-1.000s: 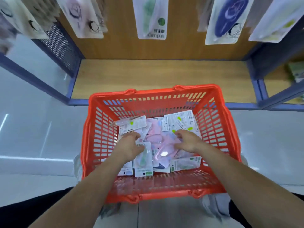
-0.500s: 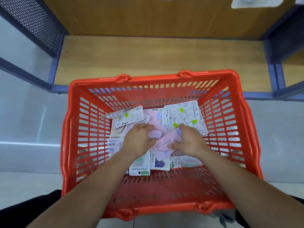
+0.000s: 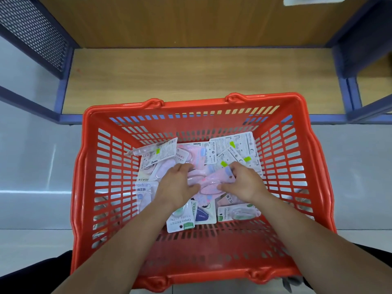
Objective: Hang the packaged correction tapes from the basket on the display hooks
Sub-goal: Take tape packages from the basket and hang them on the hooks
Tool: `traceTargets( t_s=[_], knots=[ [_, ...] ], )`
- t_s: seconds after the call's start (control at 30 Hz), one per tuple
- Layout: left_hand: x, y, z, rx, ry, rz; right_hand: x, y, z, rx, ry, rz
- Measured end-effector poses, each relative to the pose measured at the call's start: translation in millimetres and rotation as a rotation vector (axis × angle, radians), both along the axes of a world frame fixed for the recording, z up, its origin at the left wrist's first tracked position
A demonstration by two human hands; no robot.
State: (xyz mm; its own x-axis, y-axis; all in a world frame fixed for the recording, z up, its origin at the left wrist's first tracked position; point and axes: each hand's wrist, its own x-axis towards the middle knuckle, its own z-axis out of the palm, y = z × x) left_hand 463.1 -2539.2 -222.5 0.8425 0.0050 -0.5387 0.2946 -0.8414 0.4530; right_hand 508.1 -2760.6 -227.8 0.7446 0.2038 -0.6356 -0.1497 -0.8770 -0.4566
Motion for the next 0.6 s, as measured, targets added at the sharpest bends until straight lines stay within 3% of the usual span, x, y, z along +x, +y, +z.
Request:
traceTargets(
  t_s=[0.17,0.4,0.5,0.6],
  knots=[
    [-2.2,-0.7,-2.1,-0.021,0.032,0.012,-2.7,4.0,1.2,0.039,0.011,-0.058],
    [-1.8,-4.9,-4.4,0.108,0.054,-0.141,-4.2,5.9,7.1,0.305,0.032,-0.133],
    [3.8,1.1,4.6,0.045,0.085,-0.124,4.4,11.2,21.5,0.481,0.150,-0.136],
    [3.9,11.3,12.9,-0.095,0.157,-0.038,20.3,19.8,24.6,0.529,0.075,-0.303]
  ],
)
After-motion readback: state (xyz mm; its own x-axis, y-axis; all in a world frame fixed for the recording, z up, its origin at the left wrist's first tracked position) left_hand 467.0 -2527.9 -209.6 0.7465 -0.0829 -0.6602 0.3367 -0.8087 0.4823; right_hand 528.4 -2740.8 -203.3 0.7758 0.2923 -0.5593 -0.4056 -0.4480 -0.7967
